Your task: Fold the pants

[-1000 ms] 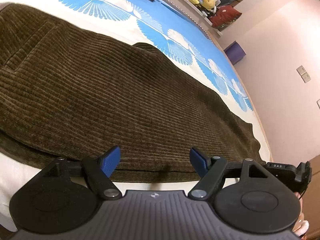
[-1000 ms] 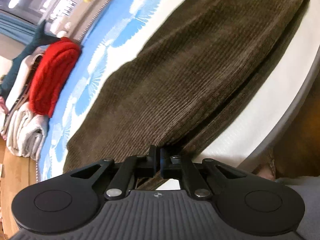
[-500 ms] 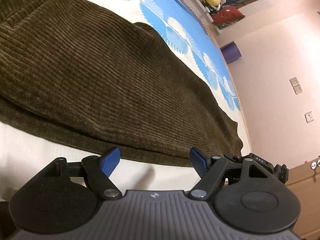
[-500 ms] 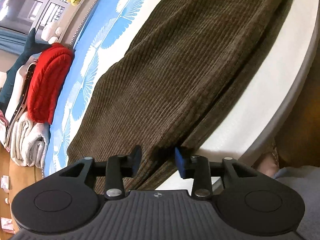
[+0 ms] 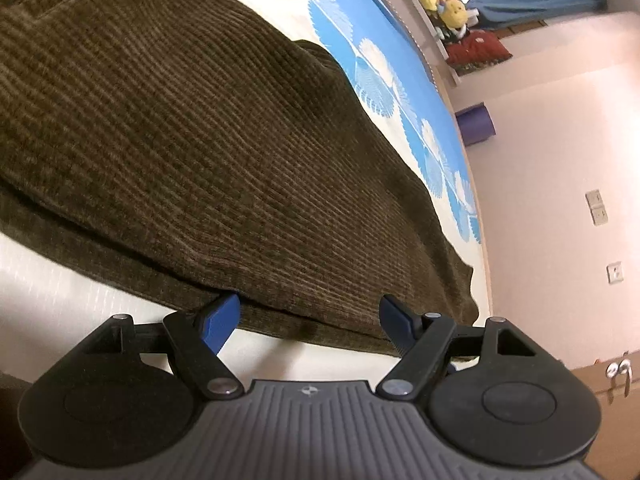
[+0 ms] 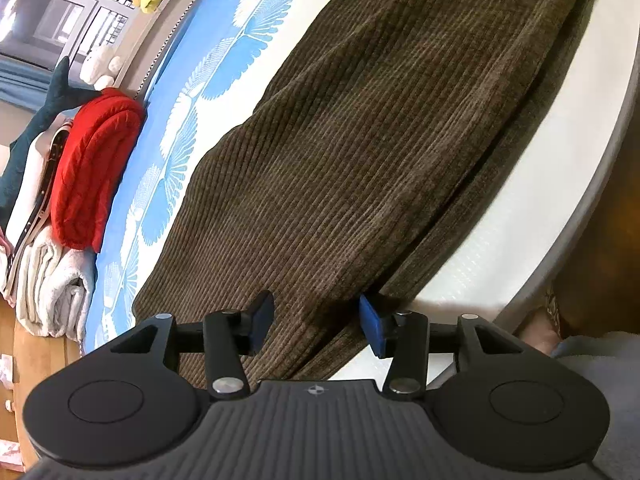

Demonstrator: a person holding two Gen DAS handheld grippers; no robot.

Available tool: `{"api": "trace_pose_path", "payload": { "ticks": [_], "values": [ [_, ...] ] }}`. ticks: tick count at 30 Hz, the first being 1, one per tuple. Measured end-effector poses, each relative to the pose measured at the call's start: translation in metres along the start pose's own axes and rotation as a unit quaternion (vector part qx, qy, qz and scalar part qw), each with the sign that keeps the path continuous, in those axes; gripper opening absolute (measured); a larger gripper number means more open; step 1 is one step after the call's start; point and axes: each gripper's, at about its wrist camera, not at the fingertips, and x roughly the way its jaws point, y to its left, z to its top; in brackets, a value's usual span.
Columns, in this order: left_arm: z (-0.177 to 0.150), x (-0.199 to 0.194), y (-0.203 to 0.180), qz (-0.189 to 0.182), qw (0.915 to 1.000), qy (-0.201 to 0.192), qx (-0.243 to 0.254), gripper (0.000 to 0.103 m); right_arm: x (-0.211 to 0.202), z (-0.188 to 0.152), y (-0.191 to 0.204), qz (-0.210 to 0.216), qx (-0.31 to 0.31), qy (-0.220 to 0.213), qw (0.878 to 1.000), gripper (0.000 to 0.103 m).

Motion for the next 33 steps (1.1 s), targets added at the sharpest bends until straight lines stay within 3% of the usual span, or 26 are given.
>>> {"api": "trace_pose_path", "payload": {
  "ticks": [4, 6, 8, 9, 10, 11, 12, 20, 24, 29, 33],
  "values": [
    [0.007, 0.002, 0.003, 0.005, 0.9994, -0.014, -0.031, 0.078, 0.002, 0.001, -0.003, -0.001, 0.013, -0.002, 1.000, 0.050],
    [0.011, 0.005, 0.003, 0.022, 0.9990, -0.022, -0.031, 0.067, 0.004, 0.002, -0.002, -0.005, 0.017, -0.007, 1.000, 0.050],
    [0.011, 0.006, 0.002, 0.030, 0.9986, -0.028, -0.033, 0.062, 0.006, 0.001, 0.000, -0.012, 0.021, -0.014, 1.000, 0.050],
    [0.010, 0.005, -0.001, 0.037, 0.9985, -0.032, -0.025, 0.046, 0.007, 0.001, 0.001, -0.016, 0.020, -0.018, 1.000, 0.048],
    [0.010, 0.006, -0.004, 0.052, 0.9980, -0.034, -0.009, 0.034, 0.007, -0.001, 0.004, -0.026, 0.010, -0.023, 0.999, 0.039],
    [0.009, 0.009, -0.007, 0.064, 0.9974, -0.032, 0.001, 0.014, 0.007, -0.002, 0.006, -0.039, -0.002, -0.029, 0.999, 0.030],
    [0.008, 0.011, -0.005, 0.070, 0.9971, -0.028, 0.001, 0.012, 0.008, -0.004, 0.008, -0.052, -0.013, -0.032, 0.998, 0.010],
    [0.001, -0.010, -0.008, 0.047, 0.9976, -0.036, 0.037, 0.009, -0.012, -0.008, 0.002, -0.013, -0.048, -0.043, 0.998, 0.006],
    [-0.001, -0.001, 0.000, 0.064, 0.9971, -0.018, 0.037, 0.009, -0.007, -0.006, -0.002, -0.032, -0.054, -0.026, 0.998, 0.005],
    [-0.002, 0.004, -0.004, 0.072, 0.9958, -0.023, 0.051, 0.009, 0.003, -0.003, 0.007, -0.052, -0.073, -0.024, 0.996, 0.005],
    [-0.004, 0.002, -0.008, 0.066, 0.9957, -0.027, 0.059, 0.009, -0.003, -0.004, 0.005, -0.038, -0.076, -0.033, 0.996, 0.004]
  ]
}}
